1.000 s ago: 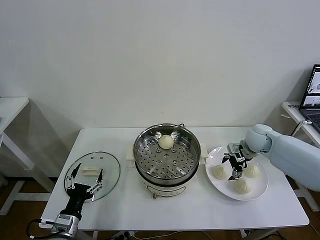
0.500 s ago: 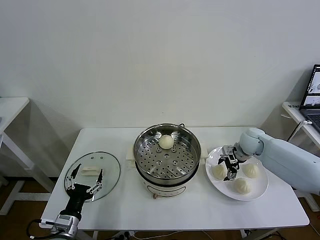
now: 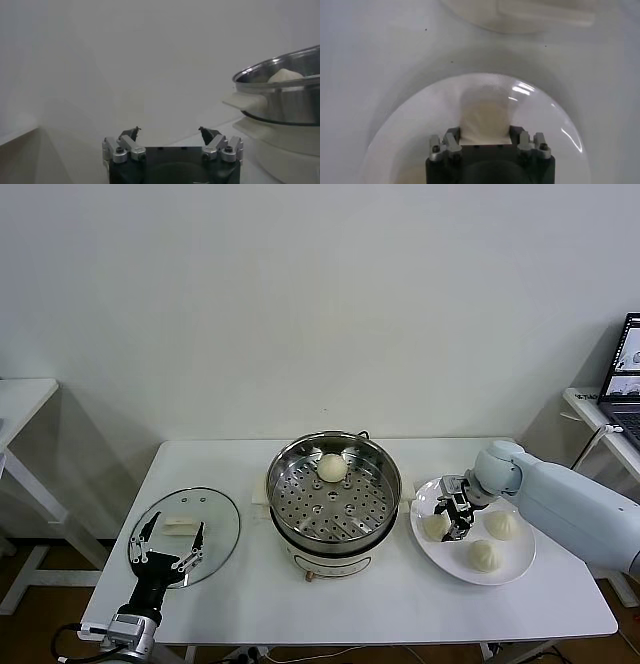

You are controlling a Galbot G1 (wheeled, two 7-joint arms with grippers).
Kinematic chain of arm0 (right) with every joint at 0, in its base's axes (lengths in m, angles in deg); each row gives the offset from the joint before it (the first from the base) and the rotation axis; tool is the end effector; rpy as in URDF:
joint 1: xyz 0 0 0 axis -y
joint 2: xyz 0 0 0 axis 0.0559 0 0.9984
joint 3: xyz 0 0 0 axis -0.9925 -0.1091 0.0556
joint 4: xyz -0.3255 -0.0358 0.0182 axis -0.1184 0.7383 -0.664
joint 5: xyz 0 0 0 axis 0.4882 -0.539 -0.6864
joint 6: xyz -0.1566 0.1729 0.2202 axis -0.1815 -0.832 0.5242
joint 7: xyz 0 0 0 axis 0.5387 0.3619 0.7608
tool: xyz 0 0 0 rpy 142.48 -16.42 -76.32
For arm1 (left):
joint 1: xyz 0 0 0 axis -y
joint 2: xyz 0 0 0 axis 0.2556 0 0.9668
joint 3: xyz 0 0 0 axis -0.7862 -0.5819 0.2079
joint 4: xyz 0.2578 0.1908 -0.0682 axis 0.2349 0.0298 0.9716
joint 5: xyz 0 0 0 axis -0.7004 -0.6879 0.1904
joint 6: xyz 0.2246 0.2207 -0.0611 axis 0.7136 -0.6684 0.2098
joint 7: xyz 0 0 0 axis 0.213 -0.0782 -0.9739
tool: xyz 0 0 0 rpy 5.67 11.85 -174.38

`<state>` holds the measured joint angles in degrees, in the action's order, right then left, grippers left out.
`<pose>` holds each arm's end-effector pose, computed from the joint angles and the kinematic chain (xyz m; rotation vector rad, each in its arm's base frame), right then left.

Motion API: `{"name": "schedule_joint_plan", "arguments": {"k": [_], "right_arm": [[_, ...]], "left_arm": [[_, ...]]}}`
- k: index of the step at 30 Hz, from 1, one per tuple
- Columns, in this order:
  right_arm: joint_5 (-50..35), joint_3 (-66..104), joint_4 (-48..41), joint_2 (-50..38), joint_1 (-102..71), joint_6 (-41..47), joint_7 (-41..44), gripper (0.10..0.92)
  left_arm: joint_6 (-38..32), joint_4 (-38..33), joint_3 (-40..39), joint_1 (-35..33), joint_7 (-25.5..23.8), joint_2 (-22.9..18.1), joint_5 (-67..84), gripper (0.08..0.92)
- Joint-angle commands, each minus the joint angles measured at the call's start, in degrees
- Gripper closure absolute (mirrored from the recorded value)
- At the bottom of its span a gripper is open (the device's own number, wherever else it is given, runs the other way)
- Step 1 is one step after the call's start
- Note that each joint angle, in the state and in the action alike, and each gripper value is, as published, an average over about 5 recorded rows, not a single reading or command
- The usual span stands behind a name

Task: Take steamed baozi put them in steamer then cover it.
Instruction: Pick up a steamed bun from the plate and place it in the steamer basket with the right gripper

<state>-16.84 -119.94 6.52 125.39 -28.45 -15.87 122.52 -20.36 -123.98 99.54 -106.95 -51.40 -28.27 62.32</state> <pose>0.4699 -0.1369 -0.2161 1.3198 -1.3792 1.3158 0.1463 0.0813 -0.2998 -0.0877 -3.0484 -0.5138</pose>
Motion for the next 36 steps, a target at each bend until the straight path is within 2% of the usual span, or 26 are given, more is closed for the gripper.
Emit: {"name": "schedule_joint_plan", "arguments": {"k": [1,10,16,22,26,36], "right_arm": [[-2.97,-1.14,2.17,-1.9,2.56,0.59,1.1,0.369],[-20.54,-18.51,14.94,-11.72,27.35,5.21,4.48,0.375],[-29.6,-32.68,21.8,-11.38,47.53,8.8,4.27,0.374],[-37.31,-37.21,28.68,-4.48,57.31,17.75,1.94,0.374],[-40.96,-36.43,30.06,2.53,58.14,23.05,-0.37,0.373],[-42.57,-33.8,20.84,21.42,51.32,26.04,-2.72,0.381]], "left_arm": [[0.12,-0.43,0.08,-0.1,0.08,0.04,0.09,0.177],[0.28,-0.9,-0.14,-0.28,0.28,0.32,0.04,0.177],[0.52,-1.81,0.03,-0.45,0.36,1.27,0.19,0.177],[0.67,-2.84,0.45,-0.65,0.27,1.78,0.84,0.177],[0.74,-3.39,0.88,-0.61,0.16,1.83,1.51,0.177],[1.29,-3.61,2.35,0.19,-0.22,2.03,3.05,0.177]]}}
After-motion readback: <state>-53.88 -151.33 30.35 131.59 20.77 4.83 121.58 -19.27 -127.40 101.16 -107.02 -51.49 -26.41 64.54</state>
